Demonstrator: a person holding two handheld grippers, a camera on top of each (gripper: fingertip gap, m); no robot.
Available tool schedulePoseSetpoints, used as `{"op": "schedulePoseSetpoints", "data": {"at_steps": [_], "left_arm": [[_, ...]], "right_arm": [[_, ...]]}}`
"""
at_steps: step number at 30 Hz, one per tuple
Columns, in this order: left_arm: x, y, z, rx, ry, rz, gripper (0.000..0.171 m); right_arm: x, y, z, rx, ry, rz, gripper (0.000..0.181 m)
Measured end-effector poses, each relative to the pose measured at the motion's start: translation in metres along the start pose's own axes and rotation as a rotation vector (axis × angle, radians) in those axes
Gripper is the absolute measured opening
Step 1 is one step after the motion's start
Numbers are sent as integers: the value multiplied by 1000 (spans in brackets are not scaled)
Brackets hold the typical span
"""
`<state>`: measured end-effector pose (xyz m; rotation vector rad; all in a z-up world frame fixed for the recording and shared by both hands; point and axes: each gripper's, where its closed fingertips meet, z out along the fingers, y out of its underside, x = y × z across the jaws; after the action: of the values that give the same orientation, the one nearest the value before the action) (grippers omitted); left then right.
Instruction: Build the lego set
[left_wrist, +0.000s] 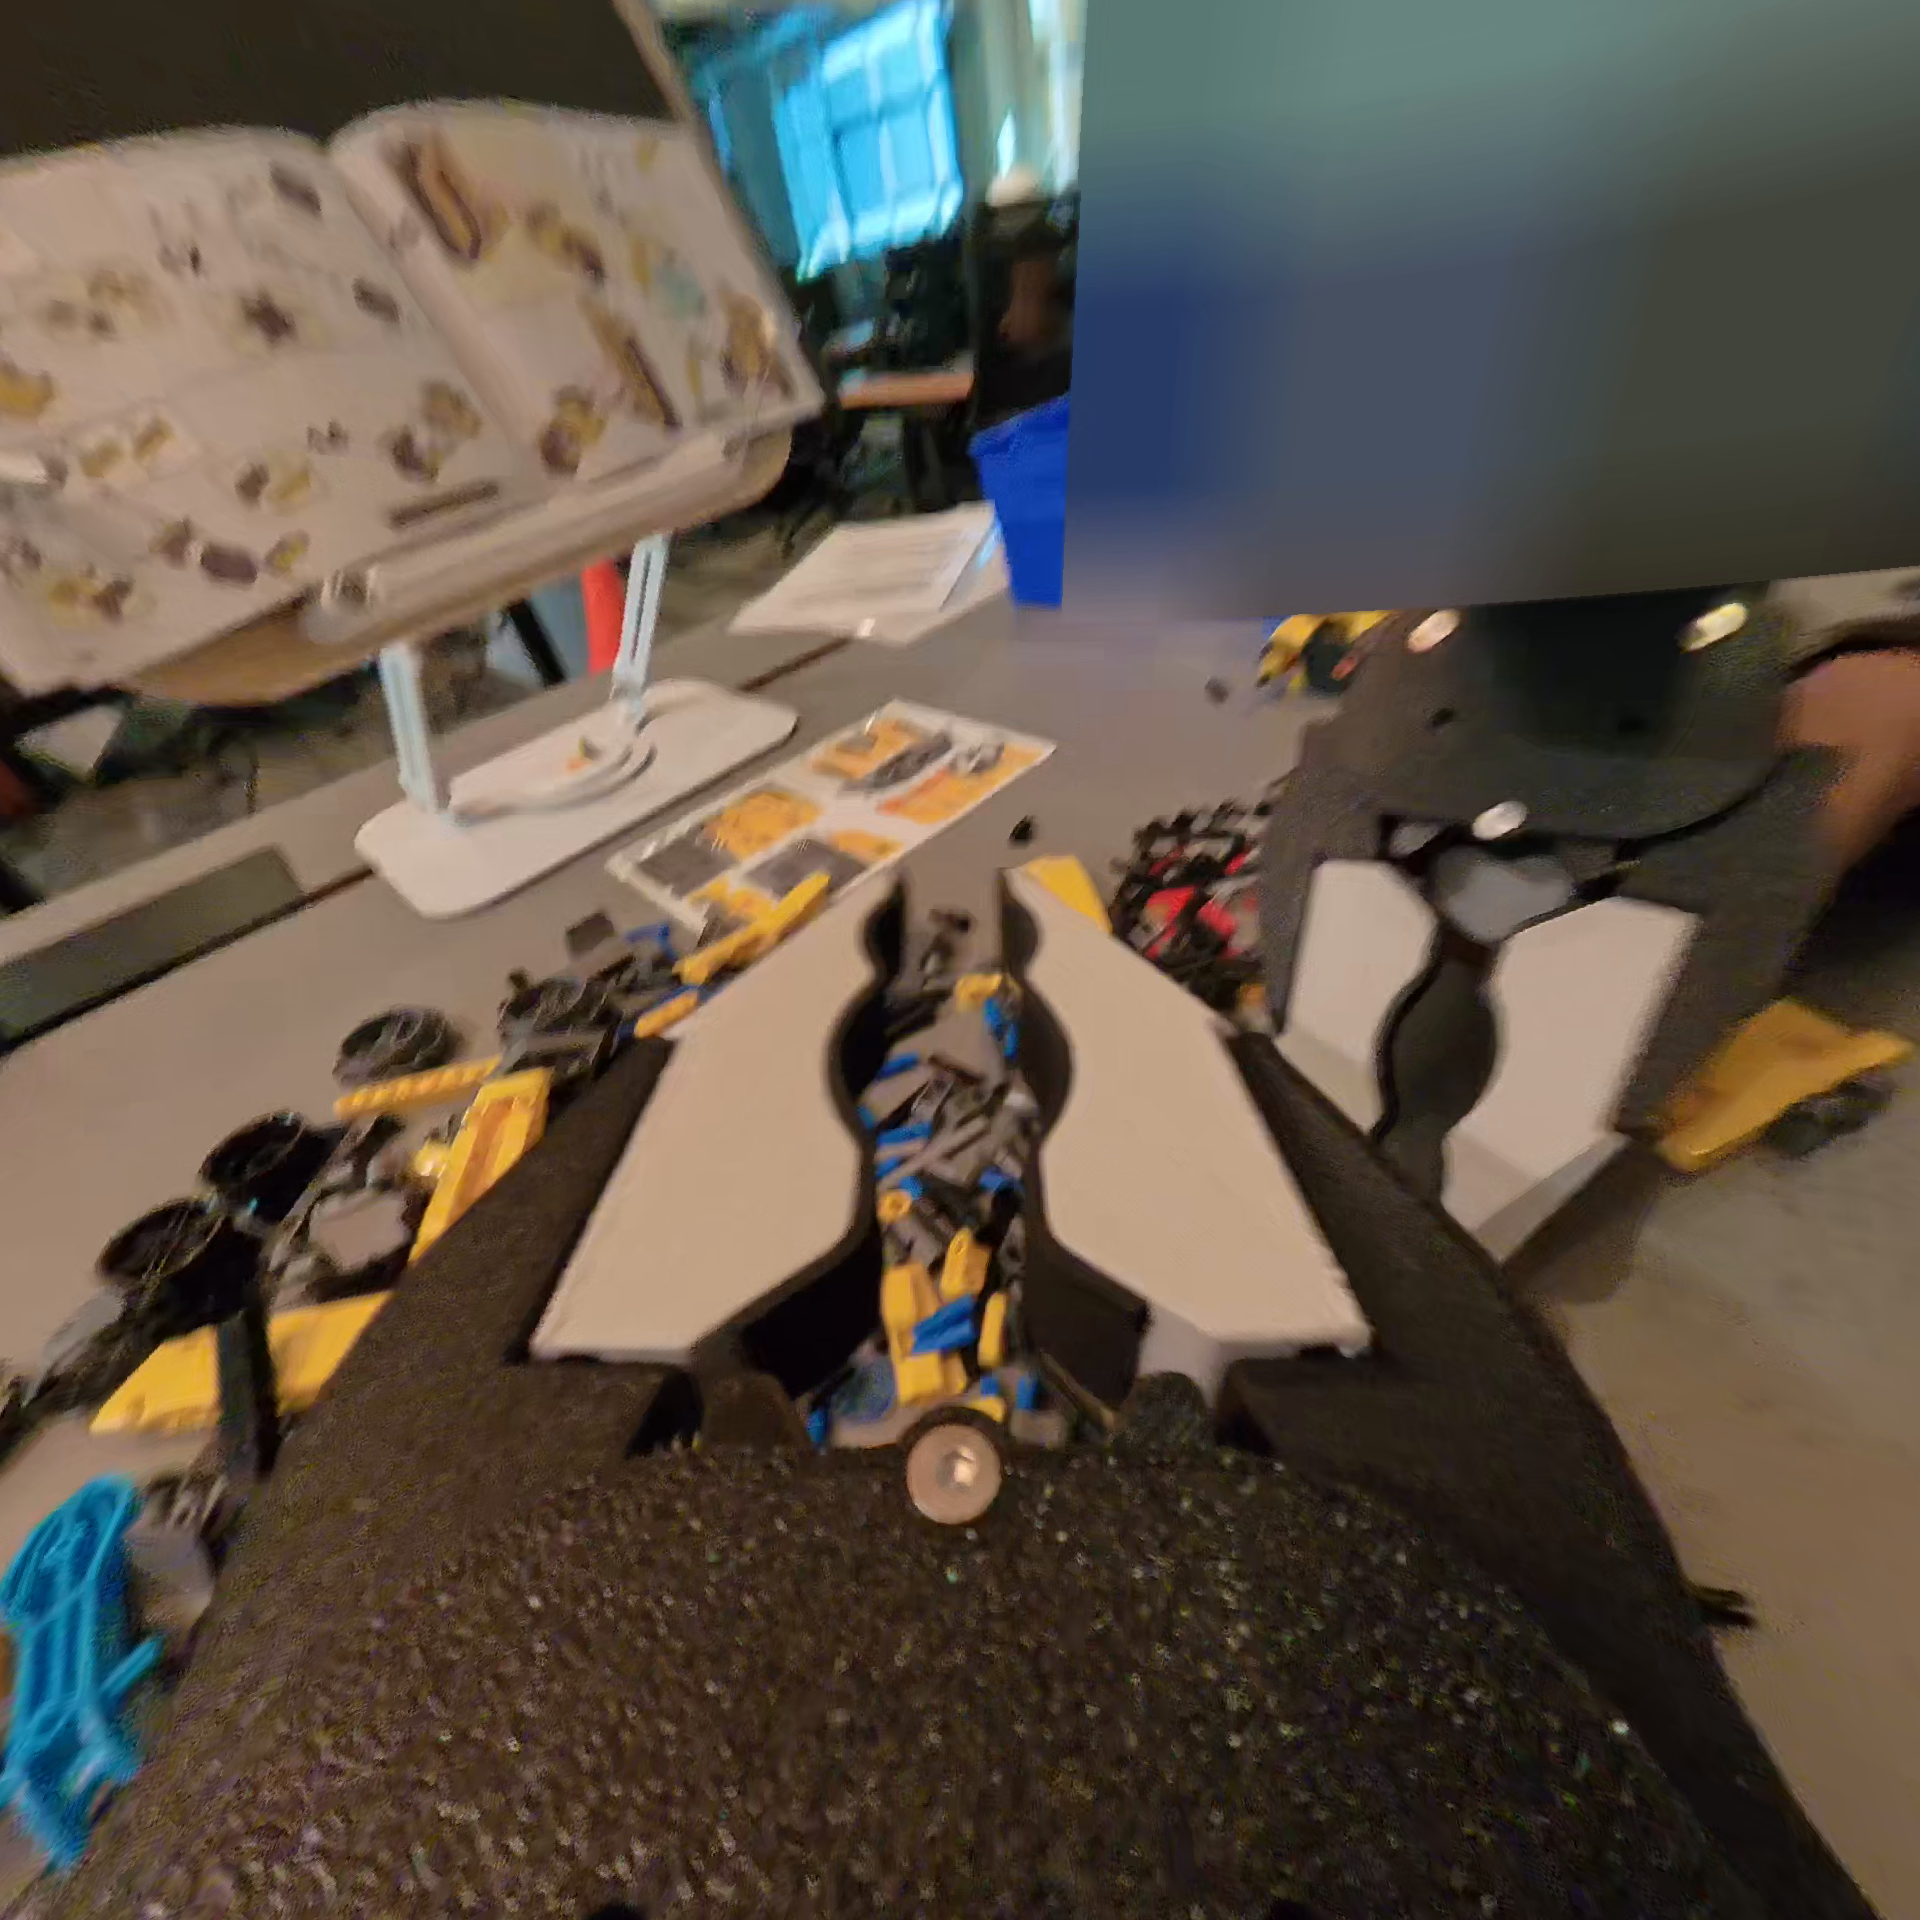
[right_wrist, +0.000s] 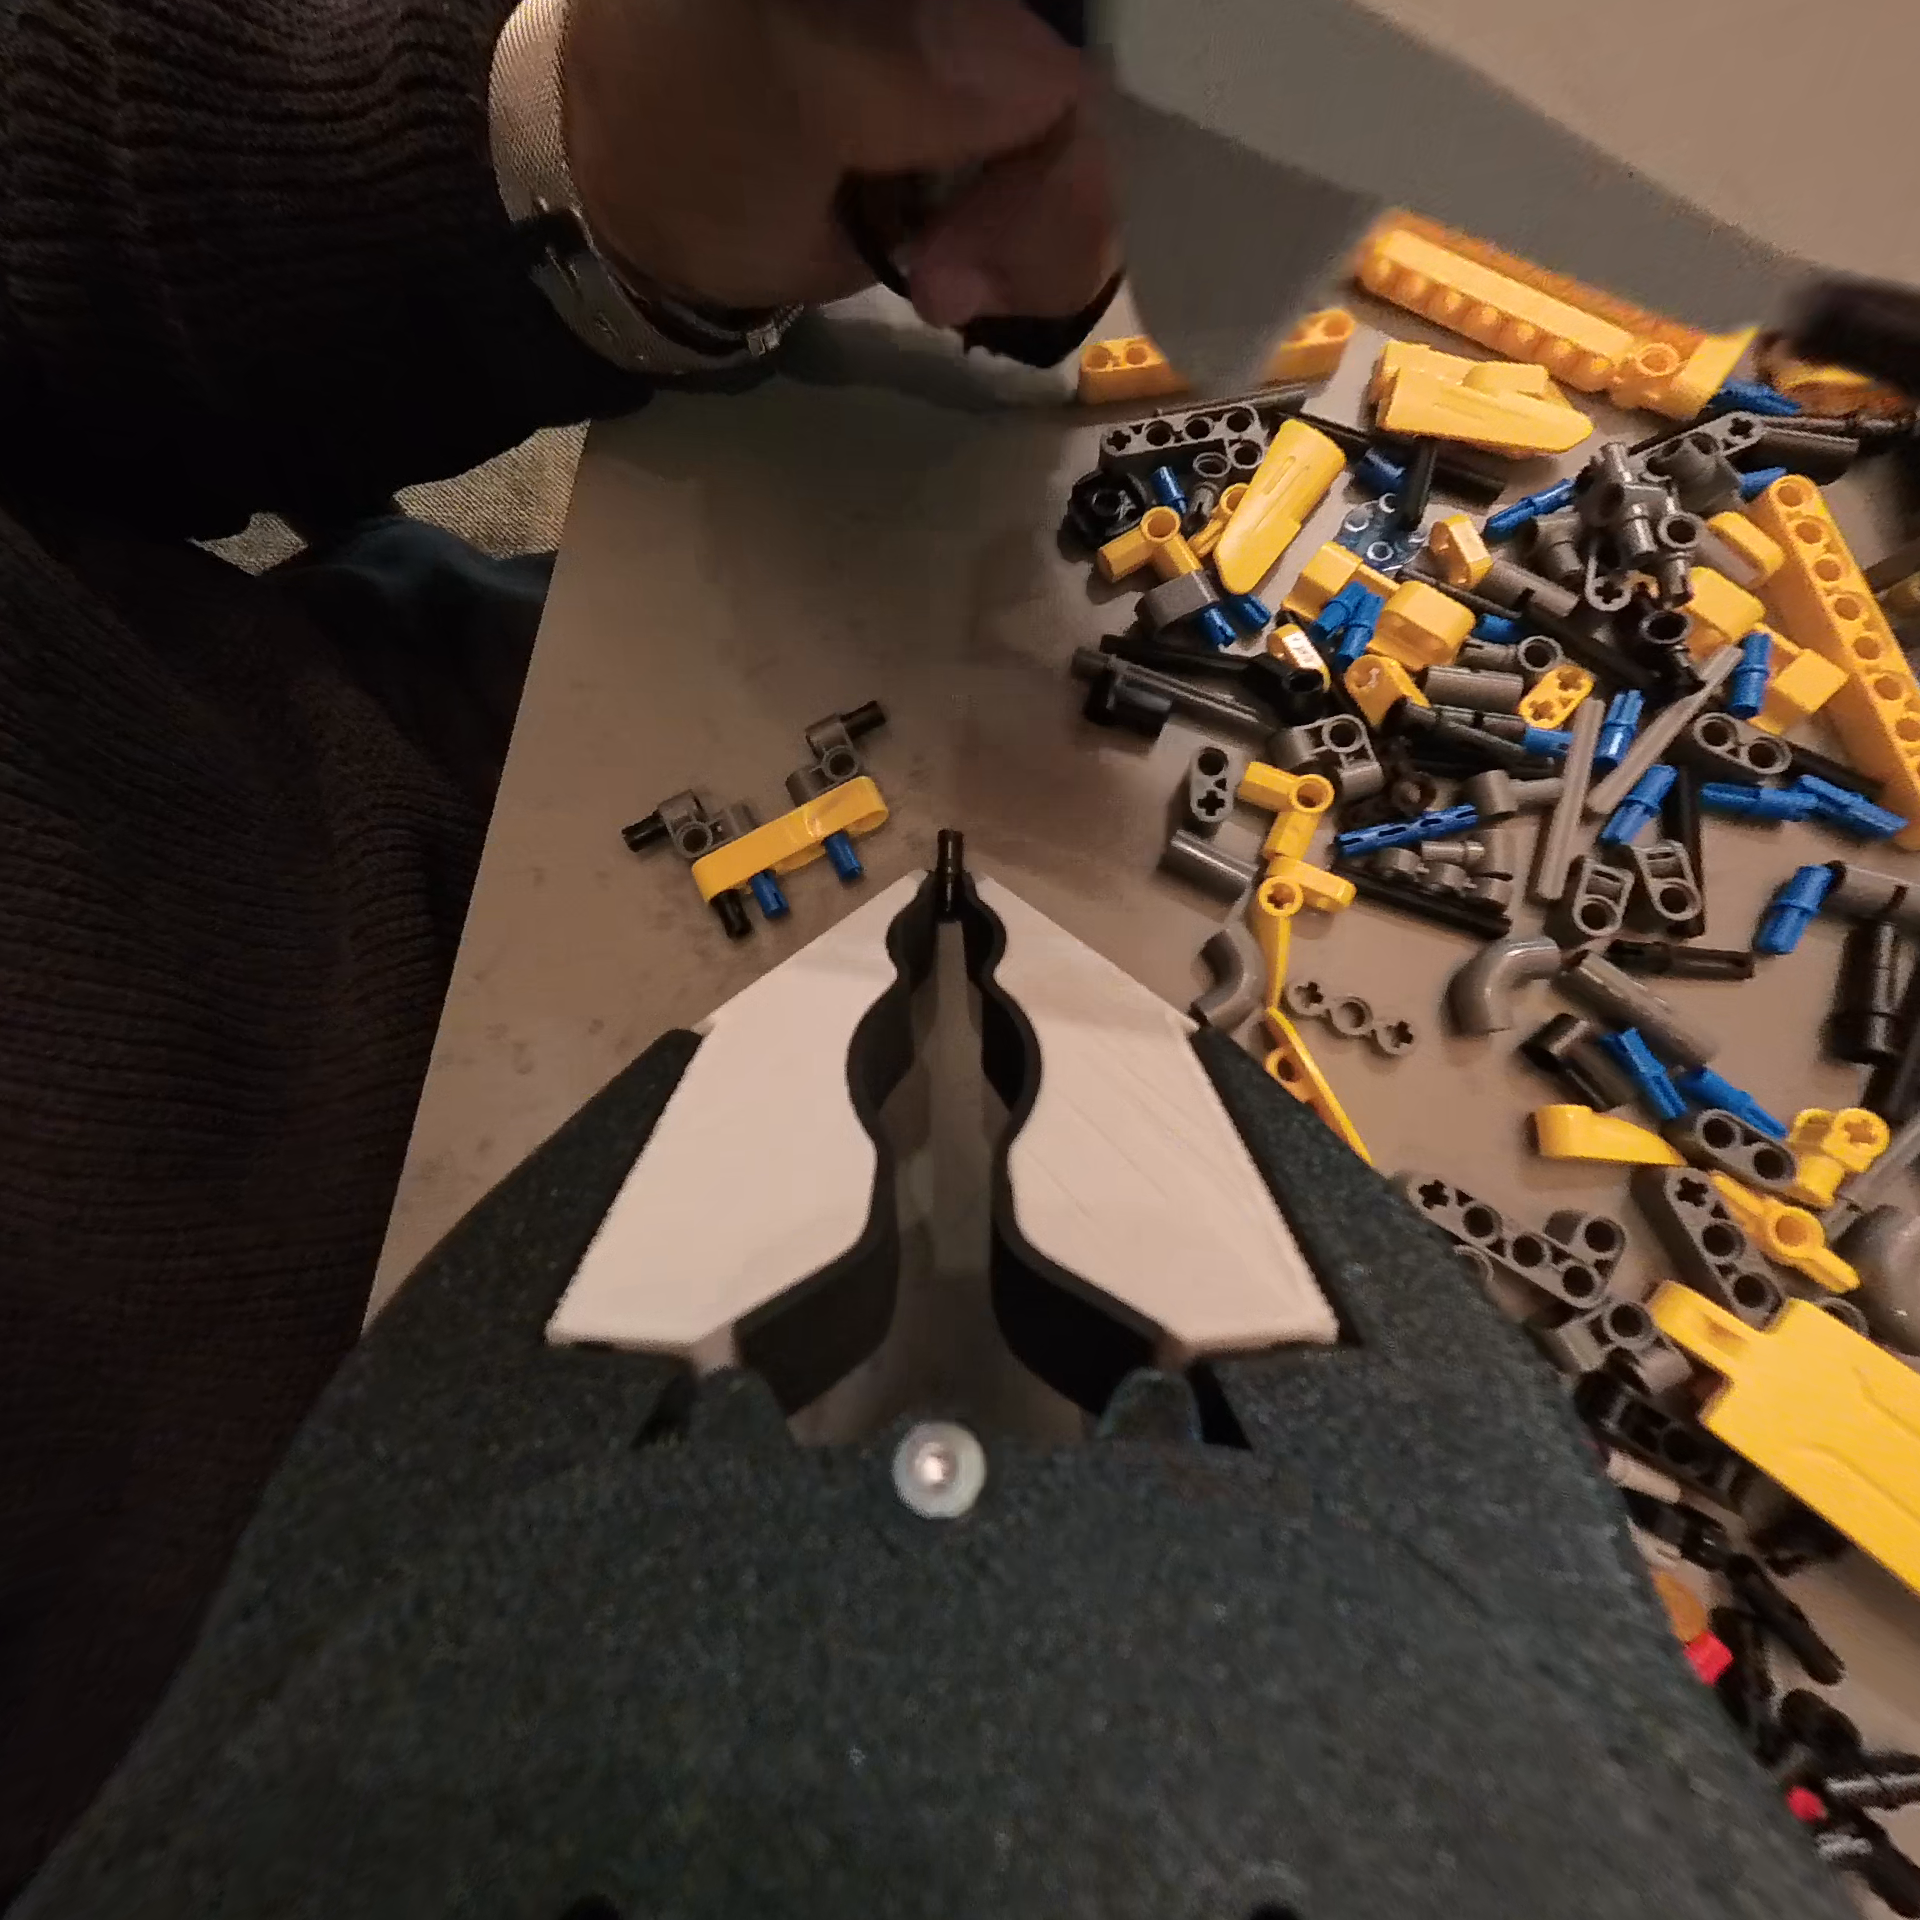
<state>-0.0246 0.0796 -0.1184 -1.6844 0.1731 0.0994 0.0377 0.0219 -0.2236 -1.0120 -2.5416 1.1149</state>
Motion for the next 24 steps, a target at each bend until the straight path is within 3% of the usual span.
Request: {"op": "schedulePoseSetpoints", "data": {"at_steps": [1, 4, 7, 10, 14, 17, 21, 24], "left_arm": [[6, -13, -5, 68, 38, -8, 30], [28, -38, -23, 170, 189, -94, 30], [51, -14, -32, -45, 270, -135, 31], [77, 23, -53, -275, 285, -40, 32], [106, 45, -73, -341, 304, -84, 34], [103, 67, -68, -394, 181, -27, 48], [112, 82, -60, -446, 203, -68, 72], [109, 91, -60, -496, 212, -87, 73]], "right_arm": [[0, 0, 0, 1, -1, 1, 4], [0, 0, 0, 3, -8, 6, 5], [0, 0, 0, 7, -17, 21, 5], [0, 0, -1, 10, -22, 39, 5], [0, 0, -1, 1, -9, 24, 4], [0, 0, 0, -6, 1, 3, 4], [-1, 1, -1, -2, -16, 11, 5], [-1, 1, -1, 0, -23, 18, 5]]}}
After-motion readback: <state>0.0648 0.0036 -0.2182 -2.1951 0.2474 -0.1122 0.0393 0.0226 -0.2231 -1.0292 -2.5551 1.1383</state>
